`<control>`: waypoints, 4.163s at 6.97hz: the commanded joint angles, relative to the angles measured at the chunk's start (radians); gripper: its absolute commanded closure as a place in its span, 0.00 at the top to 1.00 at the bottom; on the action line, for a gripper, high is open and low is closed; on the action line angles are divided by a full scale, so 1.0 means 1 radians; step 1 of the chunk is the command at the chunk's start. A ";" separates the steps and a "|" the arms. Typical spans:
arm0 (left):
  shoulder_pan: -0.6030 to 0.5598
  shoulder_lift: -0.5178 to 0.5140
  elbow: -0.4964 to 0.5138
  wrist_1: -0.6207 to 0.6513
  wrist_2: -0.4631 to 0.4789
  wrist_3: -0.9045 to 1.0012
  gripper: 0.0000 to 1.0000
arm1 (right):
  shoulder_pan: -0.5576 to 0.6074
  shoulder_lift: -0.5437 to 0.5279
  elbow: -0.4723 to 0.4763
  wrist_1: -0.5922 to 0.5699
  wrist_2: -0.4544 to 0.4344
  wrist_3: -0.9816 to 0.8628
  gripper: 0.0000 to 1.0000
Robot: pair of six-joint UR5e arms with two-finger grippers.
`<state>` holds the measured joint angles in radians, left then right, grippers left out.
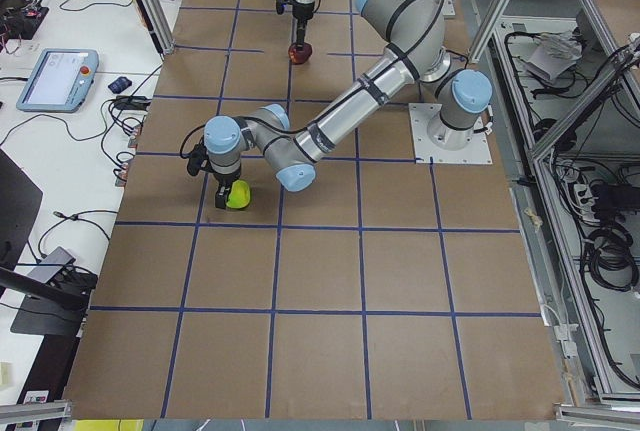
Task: Put all apples into basket
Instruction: 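Grasp green apple with left gripper while right grasps dark red apple, then carry dark apple toward basket while left carries green apple to center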
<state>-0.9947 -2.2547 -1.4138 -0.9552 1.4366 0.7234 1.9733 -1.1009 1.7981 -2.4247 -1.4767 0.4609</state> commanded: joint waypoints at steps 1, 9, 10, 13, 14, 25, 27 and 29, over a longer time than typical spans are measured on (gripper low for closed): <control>0.004 -0.011 0.003 0.016 0.010 -0.001 1.00 | 0.004 0.047 0.000 -0.063 -0.001 -0.005 1.00; 0.045 0.016 0.004 -0.067 0.045 -0.010 0.17 | 0.056 0.067 -0.023 -0.102 0.087 0.004 1.00; 0.044 0.042 0.018 -0.144 0.045 -0.010 0.00 | 0.056 0.079 -0.026 -0.105 0.087 0.001 1.00; 0.019 0.183 0.024 -0.420 0.031 -0.100 0.00 | 0.061 0.084 -0.026 -0.126 0.122 -0.001 1.00; -0.033 0.232 0.004 -0.465 0.027 -0.186 0.00 | 0.061 0.085 -0.026 -0.134 0.122 -0.008 1.00; -0.133 0.319 -0.050 -0.502 -0.047 -0.374 0.00 | -0.060 -0.033 -0.032 -0.007 0.143 -0.105 0.24; -0.255 0.307 -0.054 -0.485 -0.104 -0.598 0.00 | -0.233 -0.153 -0.025 0.174 0.145 -0.308 0.24; -0.457 0.302 -0.059 -0.455 -0.107 -0.843 0.00 | -0.502 -0.269 -0.023 0.361 0.037 -0.587 0.24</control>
<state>-1.3346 -1.9392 -1.4727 -1.4334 1.3349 0.0276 1.6303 -1.3073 1.7739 -2.1707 -1.3751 0.0499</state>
